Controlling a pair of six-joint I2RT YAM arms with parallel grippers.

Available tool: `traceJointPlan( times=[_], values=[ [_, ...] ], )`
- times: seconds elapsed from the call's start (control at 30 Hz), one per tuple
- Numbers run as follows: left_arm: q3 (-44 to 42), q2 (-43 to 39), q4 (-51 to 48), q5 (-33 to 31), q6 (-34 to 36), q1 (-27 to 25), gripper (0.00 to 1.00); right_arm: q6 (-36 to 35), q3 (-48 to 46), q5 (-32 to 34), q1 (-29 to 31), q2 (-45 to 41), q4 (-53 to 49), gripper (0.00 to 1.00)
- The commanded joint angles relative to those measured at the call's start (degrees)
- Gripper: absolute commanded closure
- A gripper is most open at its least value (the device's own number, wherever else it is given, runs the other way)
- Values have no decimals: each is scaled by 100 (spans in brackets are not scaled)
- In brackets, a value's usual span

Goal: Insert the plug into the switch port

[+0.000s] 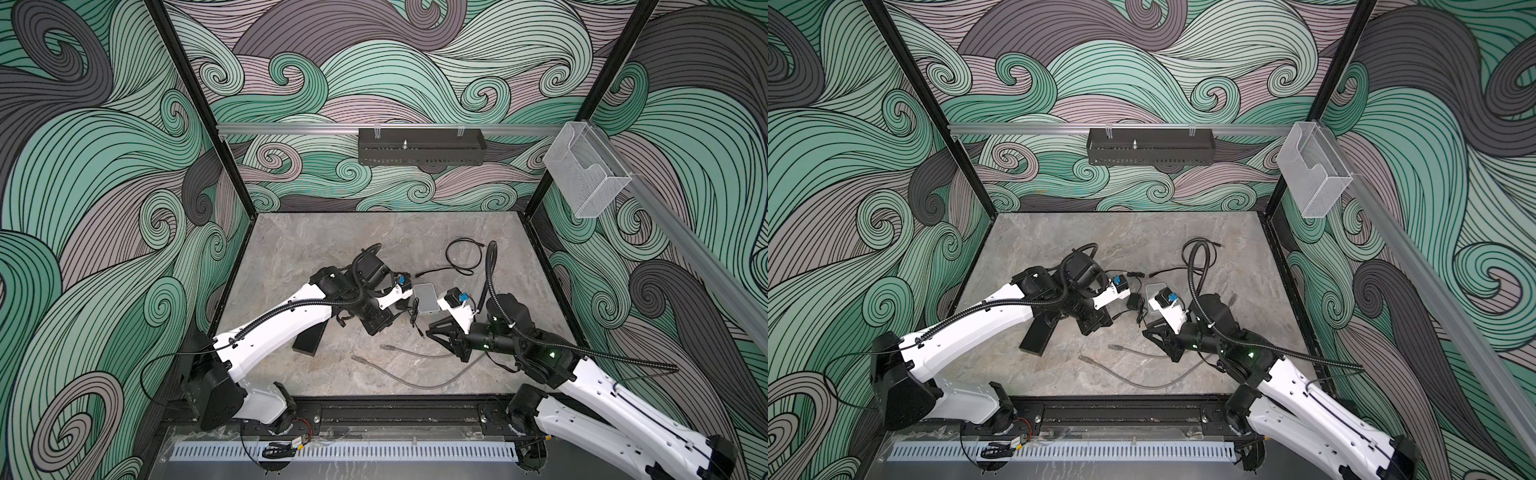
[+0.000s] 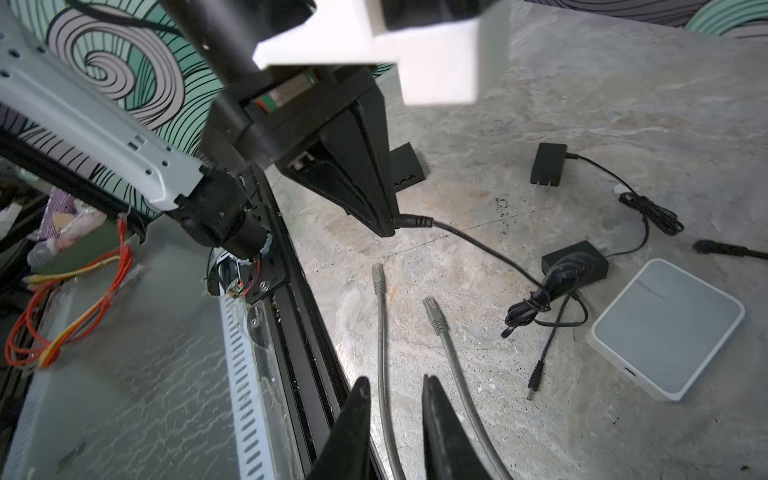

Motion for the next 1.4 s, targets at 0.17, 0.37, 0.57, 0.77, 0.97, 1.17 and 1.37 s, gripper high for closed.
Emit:
traceJointPlan(
  times=[0.17,0.37,0.57,0.77,0.97,1.17,1.37],
  values=[
    [-684,-718,293,541,2742,-414,100,-1651,-145,-1158,58,53,132,73],
    [-746,-721,229,972,3123,-521,100,-1696,-592,-1281,121,65,1169,74],
    [-640,-623,121,941,3174,-616,100,-1372,-741,-1336,212,457,1884,68],
    [-624,-627,138,922,3132,-651,100,-495,-1276,-1456,216,483,3188,70],
    [-585,-601,129,945,3052,-676,100,-224,-1385,-1653,226,579,3282,77],
    [-556,-541,120,927,3000,-693,100,315,-1660,-1642,231,576,3877,80],
    [-526,-522,96,919,2972,-705,100,420,-1690,-1771,284,668,3833,82]
  ],
)
